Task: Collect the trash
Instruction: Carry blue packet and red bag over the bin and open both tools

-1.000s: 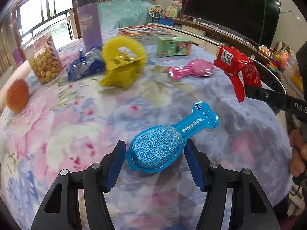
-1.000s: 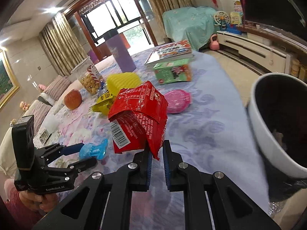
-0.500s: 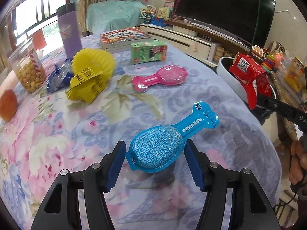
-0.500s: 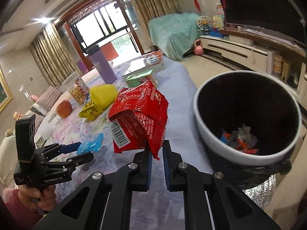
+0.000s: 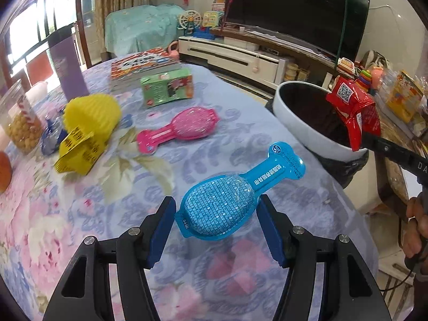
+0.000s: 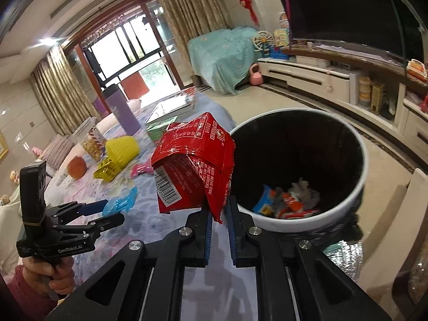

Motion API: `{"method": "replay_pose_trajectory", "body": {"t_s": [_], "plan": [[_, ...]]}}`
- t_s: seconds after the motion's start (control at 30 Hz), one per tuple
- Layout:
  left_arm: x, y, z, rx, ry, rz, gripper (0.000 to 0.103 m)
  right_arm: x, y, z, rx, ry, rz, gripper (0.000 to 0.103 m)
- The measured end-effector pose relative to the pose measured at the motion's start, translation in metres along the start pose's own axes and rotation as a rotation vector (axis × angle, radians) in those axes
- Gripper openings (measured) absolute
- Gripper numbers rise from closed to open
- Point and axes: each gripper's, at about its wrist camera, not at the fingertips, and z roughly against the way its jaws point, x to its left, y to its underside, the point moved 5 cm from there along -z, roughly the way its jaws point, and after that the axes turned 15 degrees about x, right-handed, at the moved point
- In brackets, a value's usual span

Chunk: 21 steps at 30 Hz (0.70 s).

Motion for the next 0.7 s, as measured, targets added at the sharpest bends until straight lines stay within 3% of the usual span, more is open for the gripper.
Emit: {"method": "replay_pose_trajectory", "body": {"t_s": [0.7], "plan": [[-0.06,-0.049,-0.014,-0.003,0.022,-0.103,0.061,-0.054,-0.003,0.015,-0.006,0.066,-0.065,0.01]]}}
